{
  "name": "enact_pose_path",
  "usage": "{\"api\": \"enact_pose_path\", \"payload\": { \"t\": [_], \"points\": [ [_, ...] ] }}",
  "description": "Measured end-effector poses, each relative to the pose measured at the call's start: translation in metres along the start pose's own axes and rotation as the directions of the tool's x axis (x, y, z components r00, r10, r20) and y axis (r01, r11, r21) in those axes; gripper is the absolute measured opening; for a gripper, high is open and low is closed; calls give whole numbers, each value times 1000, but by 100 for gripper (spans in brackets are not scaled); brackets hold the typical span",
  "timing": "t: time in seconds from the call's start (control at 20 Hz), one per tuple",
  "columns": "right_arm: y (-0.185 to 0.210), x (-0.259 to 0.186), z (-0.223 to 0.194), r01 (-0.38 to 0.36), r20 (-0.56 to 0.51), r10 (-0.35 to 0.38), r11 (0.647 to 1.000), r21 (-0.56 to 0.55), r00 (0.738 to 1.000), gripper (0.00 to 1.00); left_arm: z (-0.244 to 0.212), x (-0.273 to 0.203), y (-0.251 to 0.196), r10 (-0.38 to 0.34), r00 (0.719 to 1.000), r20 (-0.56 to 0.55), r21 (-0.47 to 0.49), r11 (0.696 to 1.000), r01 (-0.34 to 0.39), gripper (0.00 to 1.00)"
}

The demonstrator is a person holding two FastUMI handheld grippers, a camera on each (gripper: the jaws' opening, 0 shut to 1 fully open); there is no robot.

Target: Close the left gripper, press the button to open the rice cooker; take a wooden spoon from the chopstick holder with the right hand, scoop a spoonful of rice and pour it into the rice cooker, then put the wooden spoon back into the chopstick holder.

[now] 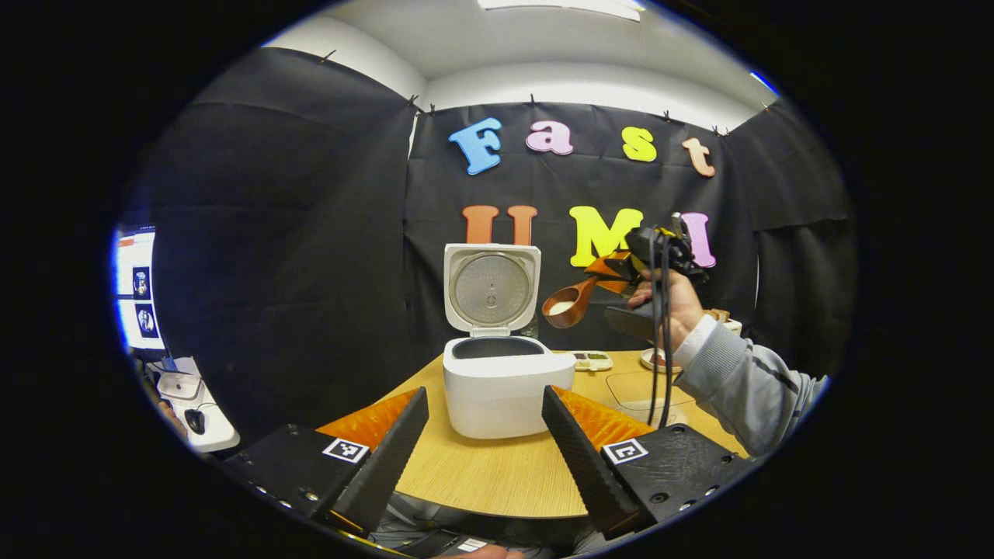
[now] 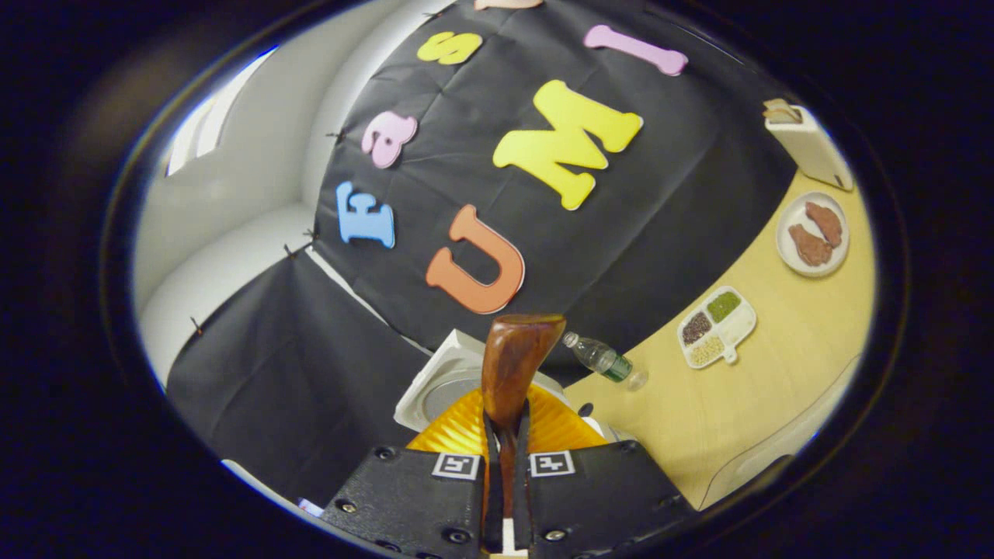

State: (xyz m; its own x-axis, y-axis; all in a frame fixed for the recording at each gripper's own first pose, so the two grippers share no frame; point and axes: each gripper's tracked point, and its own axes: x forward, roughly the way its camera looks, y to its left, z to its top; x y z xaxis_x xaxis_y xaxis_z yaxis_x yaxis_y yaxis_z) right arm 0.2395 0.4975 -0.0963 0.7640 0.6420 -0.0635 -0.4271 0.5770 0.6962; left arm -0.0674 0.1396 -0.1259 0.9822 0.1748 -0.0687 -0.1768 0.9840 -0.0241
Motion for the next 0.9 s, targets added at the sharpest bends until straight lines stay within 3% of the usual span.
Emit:
{"api": "enact_pose_path", "payload": {
  "t": [0.1, 0.2, 0.25, 0.4, 0.65, 0.75, 0.9],
  "points": [
    [10, 29, -12, 24, -1, -24, 985, -169, 1000, 10, 0, 0, 7, 17, 1000, 1, -6, 1000, -17, 94],
    [23, 58, -33, 20, -29, -33, 928, -372, 999, 10, -2, 1, 14, 37, 999, 1, -10, 999, -37, 94],
    [29, 67, -45, 15, -44, -40, 882, -471, 998, 10, -3, 1, 17, 44, 999, 1, -10, 999, -44, 94],
    [44, 82, -68, 13, -34, -54, 699, -715, 998, 10, -6, 1, 25, 61, 998, -3, -14, 998, -61, 94],
    [64, 80, -92, -11, -21, -20, 423, -906, 1000, 10, -6, 4, 29, 64, 998, -7, -40, 997, -64, 94],
    [63, 76, -97, -14, -24, -20, 386, -923, 1000, 11, -5, 7, 27, 62, 998, -5, -40, 997, -63, 94],
    [62, 62, -90, 0, -10, -20, 428, -904, 1000, 11, -5, 8, 22, 54, 999, -6, -46, 997, -54, 94]
  ]
}}
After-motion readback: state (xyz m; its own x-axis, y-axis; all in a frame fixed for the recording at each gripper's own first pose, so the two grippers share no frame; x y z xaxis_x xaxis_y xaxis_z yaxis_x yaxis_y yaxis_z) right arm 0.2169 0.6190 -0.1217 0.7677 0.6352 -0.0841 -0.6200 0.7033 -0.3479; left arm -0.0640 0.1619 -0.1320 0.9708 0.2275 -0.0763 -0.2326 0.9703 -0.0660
